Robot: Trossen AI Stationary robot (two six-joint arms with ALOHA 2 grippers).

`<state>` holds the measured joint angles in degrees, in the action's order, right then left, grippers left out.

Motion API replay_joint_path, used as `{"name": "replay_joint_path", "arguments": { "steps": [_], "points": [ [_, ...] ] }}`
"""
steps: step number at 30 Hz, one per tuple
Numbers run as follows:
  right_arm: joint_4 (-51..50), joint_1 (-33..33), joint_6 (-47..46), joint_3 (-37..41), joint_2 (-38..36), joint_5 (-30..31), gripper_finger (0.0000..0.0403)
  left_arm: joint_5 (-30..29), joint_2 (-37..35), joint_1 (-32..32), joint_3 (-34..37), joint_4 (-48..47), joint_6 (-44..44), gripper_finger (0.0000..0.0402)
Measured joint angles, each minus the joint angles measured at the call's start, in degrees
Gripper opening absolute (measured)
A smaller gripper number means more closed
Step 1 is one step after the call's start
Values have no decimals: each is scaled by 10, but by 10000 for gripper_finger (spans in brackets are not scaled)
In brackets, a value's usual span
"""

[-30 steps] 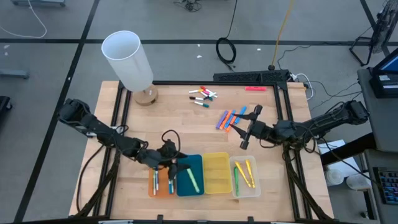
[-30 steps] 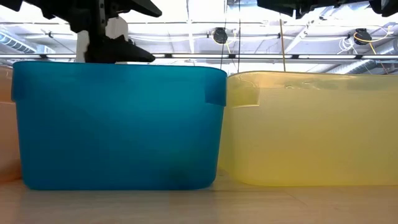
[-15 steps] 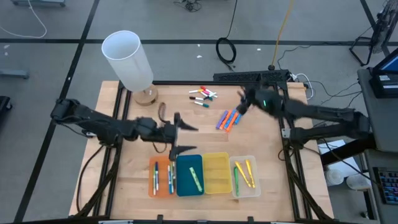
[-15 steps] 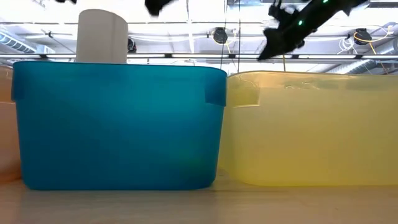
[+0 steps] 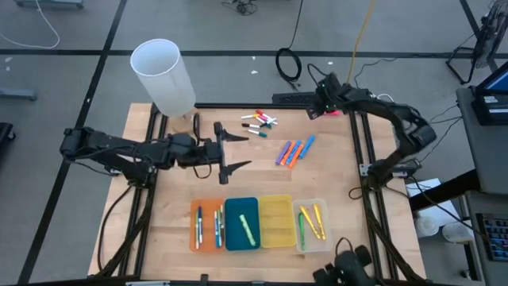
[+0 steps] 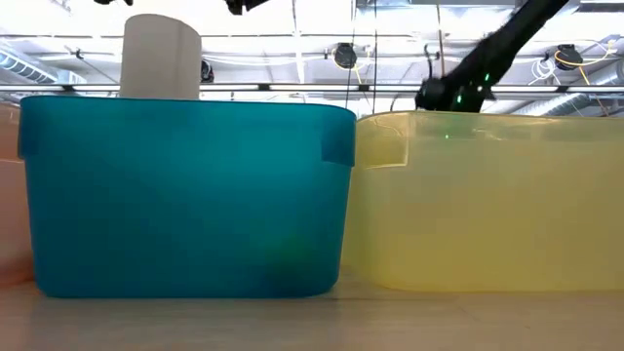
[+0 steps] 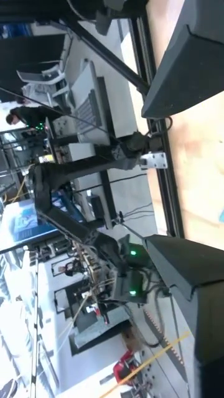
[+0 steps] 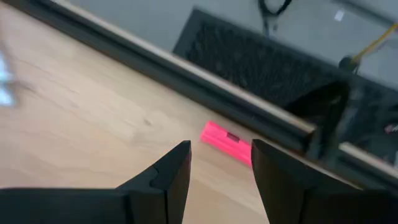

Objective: Pick & Place Markers
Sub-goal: Put the pink highlighter pen into the blue bin

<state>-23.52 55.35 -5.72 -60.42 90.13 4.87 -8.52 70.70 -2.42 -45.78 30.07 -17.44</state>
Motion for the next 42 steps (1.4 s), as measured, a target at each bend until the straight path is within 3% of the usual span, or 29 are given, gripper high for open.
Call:
{"name": "replay_joint_path", "arguments": {
  "steps": [8, 14, 22, 33, 38, 42],
  "points": [
    [1, 25, 0, 0, 77, 0, 155, 0, 0, 12, 0, -14, -1, 326],
    [14, 26, 61, 0, 91, 74, 155, 0, 0, 12, 0, -20, 13, 326],
    [-8, 44, 200, 0, 92, 41, 155, 2, 0, 10, 0, -30, 48, 326],
    [-56, 61, 313, 24, 92, 27, 155, 28, 0, 4, 0, -36, 79, 326],
    [-95, 61, 300, 26, 92, 4, 150, 31, 0, 4, 0, -49, 79, 326],
    [-109, 56, 252, 30, 92, -5, 108, 31, 0, 4, 0, -52, 79, 326]
  ]
}}
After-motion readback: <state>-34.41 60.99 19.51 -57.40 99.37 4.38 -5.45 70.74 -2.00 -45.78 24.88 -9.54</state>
